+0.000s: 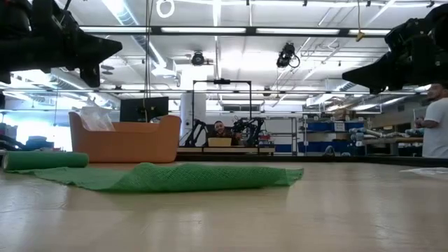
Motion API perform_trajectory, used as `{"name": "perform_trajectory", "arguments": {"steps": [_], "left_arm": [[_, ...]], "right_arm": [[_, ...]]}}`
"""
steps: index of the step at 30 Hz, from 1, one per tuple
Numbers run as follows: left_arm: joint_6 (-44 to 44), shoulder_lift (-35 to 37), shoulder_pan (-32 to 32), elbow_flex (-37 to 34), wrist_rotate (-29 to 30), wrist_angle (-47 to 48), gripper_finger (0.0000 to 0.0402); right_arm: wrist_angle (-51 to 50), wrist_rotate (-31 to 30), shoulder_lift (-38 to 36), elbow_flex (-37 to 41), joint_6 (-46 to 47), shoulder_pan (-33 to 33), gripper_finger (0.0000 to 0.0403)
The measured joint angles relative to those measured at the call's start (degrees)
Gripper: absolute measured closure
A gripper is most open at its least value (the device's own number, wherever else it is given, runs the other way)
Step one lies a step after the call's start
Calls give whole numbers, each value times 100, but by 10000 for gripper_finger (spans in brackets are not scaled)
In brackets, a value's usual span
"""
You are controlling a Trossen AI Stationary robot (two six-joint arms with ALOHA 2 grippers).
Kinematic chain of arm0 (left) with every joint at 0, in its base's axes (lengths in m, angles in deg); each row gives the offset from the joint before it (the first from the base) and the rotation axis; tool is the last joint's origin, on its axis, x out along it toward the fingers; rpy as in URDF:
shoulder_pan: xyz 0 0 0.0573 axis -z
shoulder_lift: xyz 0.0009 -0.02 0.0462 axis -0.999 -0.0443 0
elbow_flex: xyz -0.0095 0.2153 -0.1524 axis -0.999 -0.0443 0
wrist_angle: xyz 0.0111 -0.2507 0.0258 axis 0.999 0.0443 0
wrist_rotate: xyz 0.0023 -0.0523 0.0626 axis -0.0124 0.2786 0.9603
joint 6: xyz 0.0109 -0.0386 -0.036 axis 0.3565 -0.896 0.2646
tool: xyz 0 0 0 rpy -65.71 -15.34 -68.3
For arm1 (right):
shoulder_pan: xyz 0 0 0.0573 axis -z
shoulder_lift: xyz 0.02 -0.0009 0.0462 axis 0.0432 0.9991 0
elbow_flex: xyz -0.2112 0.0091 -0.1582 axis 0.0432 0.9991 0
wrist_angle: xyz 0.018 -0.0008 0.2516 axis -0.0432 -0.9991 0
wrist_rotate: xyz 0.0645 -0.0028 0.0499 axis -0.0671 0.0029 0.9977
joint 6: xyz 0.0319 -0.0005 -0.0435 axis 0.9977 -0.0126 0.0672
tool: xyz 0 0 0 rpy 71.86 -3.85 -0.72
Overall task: Roll bandage
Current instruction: Roll the green bandage
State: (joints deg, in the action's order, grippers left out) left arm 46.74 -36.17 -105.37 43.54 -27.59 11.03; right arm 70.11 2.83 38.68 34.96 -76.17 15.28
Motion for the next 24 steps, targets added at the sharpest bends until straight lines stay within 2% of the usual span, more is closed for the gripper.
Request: {"name": "perform_trajectory", "arguments": {"steps": [5,8,16,24], "left_arm": [[141,-430,6,2,-804,-86,371],[31,-855,81,2,-943,-244,352],[172,-2294,375,129,-441,-718,300],[299,-3766,626,191,-278,-2038,295]], "right_arm": [[0,0,-2,-2,0,0,396],[1,1,1,-1,0,-2,394],[2,0,0,-1,0,0,397],[4,0,-2,-1,0,-1,395]]}}
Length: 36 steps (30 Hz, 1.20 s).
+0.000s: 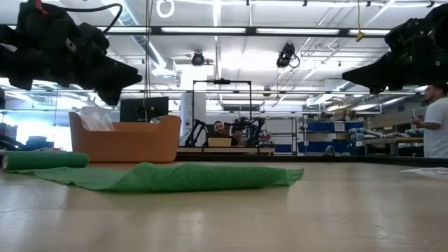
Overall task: Roll bandage
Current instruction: Roll the green bandage
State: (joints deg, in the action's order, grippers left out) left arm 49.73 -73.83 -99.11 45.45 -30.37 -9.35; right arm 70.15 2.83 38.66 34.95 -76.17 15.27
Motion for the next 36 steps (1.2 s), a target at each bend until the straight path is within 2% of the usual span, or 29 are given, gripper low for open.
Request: {"name": "perform_trajectory", "arguments": {"steps": [7,12,15,22,28,36], "left_arm": [[-39,-1507,610,972,30,-112,295],[-296,-2864,822,1948,342,509,296],[-306,-3737,937,2508,480,528,295],[-330,-5435,1037,3694,280,590,276],[-232,-6269,1033,4355,460,1106,252],[351,-6928,1031,4870,632,1741,247]], "right_arm": [[2,0,1,1,0,1,395],[21,0,1,1,0,0,395],[74,0,2,1,0,-1,397],[109,2,1,0,418,-1,394],[107,2,2,1,619,-1,397],[115,2,0,1,898,-3,394]]}}
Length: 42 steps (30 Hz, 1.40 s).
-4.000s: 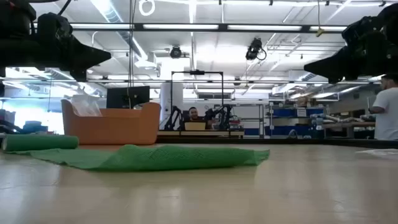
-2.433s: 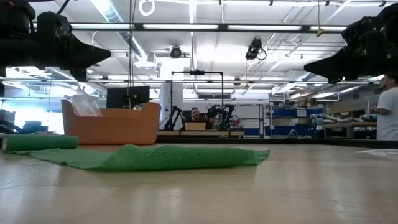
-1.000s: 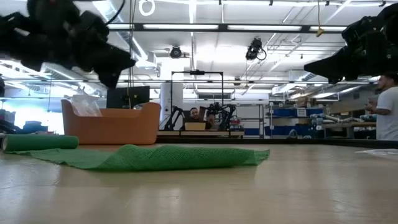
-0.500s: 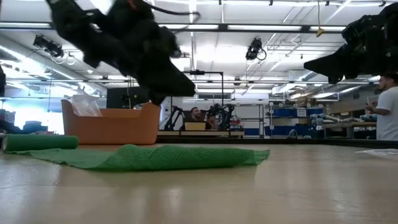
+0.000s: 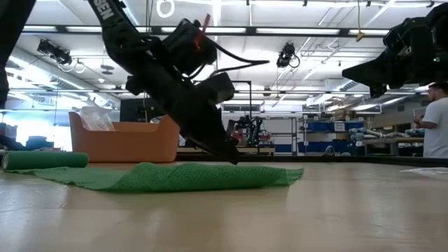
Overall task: Roll bandage
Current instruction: Roll the green bandage
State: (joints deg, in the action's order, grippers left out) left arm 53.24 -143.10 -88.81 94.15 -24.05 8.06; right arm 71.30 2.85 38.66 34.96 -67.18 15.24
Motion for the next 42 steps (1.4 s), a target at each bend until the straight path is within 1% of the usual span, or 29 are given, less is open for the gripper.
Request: {"name": "perform_trajectory", "arguments": {"steps": [6,13,17,23,27,33,42], "left_arm": [[252,-201,-18,202,14,-26,247],[532,-207,-201,289,35,-18,250],[548,-207,-291,289,-263,91,250],[685,-207,-273,289,-442,139,251],[712,-231,-285,289,-348,114,266],[707,-356,-321,283,-404,34,299],[707,-362,-301,283,-460,48,303]], "right_arm": [[-6,0,2,0,2,0,397],[-13,0,2,0,6,-2,394],[-15,0,2,-1,13,-2,396],[-17,0,2,-2,13,-2,395],[-15,0,2,0,13,-2,396],[-29,1,2,0,15,-2,395],[-30,4,0,0,11,-2,396]]}}
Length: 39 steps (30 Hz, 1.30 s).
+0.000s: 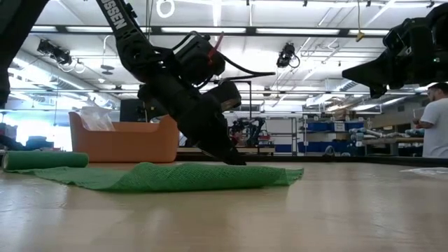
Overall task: Roll bandage
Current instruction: Roll the green bandage
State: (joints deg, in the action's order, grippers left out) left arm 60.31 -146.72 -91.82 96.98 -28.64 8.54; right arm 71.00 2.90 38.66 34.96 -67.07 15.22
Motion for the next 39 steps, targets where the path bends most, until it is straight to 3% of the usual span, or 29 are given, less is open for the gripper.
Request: {"name": "perform_trajectory", "arguments": {"steps": [4,10,22,31,39], "left_arm": [[178,-137,94,8,74,-151,319],[597,-193,332,22,536,-323,392],[417,14,607,808,688,722,399],[-341,74,1281,1752,1356,1424,400],[-1267,79,2198,2265,2142,1405,401]], "right_arm": [[-2,-2,0,0,-2,0,395],[-2,-2,2,0,-4,0,395],[148,3,2,-2,96,1,394],[646,172,2,-15,392,0,394],[863,850,0,-50,824,0,394]]}}
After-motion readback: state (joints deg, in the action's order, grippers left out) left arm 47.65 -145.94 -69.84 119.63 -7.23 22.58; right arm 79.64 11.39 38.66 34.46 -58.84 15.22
